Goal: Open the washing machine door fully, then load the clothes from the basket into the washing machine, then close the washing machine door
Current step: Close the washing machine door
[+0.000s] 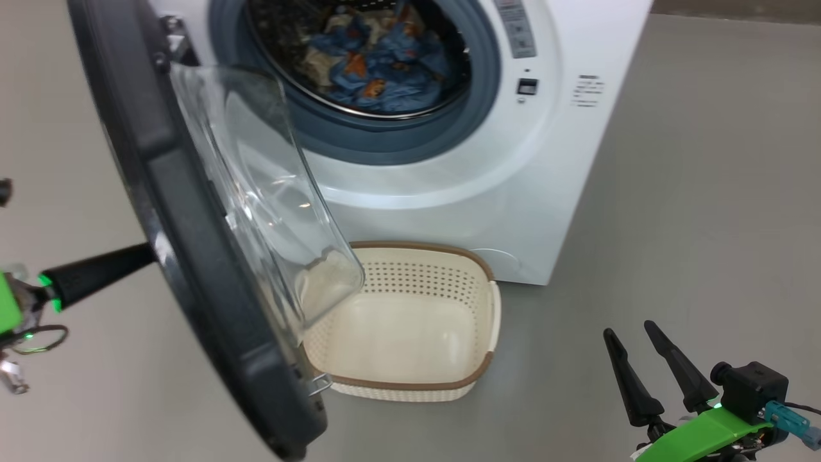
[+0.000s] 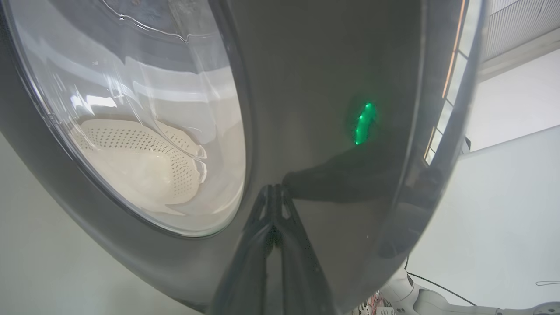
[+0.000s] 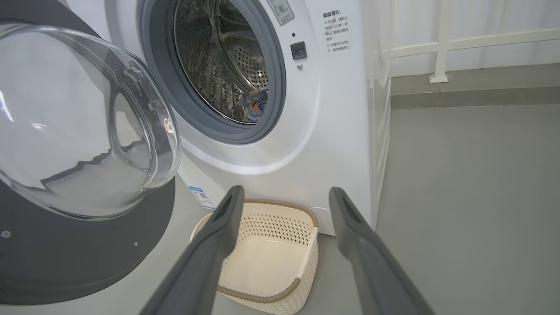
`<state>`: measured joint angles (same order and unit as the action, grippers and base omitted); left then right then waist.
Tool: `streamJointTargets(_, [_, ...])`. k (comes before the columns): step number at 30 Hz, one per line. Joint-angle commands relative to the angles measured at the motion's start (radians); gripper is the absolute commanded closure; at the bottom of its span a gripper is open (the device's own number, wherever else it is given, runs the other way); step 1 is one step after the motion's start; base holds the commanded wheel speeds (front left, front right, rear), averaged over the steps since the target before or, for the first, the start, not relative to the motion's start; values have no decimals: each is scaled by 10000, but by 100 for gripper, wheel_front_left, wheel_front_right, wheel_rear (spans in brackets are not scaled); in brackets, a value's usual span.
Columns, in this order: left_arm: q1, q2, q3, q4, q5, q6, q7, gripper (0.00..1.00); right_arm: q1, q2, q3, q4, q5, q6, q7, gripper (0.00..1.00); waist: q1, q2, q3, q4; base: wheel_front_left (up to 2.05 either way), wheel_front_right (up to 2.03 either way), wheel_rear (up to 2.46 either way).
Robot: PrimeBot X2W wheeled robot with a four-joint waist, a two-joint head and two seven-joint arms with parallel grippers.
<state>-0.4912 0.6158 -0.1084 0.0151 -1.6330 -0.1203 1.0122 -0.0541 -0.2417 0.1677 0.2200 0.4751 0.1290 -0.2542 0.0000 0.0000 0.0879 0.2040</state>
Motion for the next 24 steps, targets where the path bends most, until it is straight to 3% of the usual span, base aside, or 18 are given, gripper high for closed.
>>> streamJointTargets(1, [-518, 277, 353, -348, 77, -104, 0, 100, -21, -39, 154, -275, -108, 17, -76, 0, 0, 0, 65, -483, 0, 0, 0])
streamJointTargets(11, [-1230, -686, 240, -238, 625, -104, -834, 100, -208, 115, 102, -348, -174, 17, -76, 0, 0, 0, 383, -1638, 0, 0, 0])
streamJointTargets(18, [-1714, -858, 125, 127, 1051, -104, -1339, 100, -384, 260, 19, -388, -218, 17, -76, 0, 0, 0, 672, -2248, 0, 0, 0])
streamJointTargets(24, [-1749, -784, -63, 237, 1346, -104, -1713, 100, -420, 342, -65, -411, -251, 17, -76, 0, 0, 0, 758, -2380, 0, 0, 0])
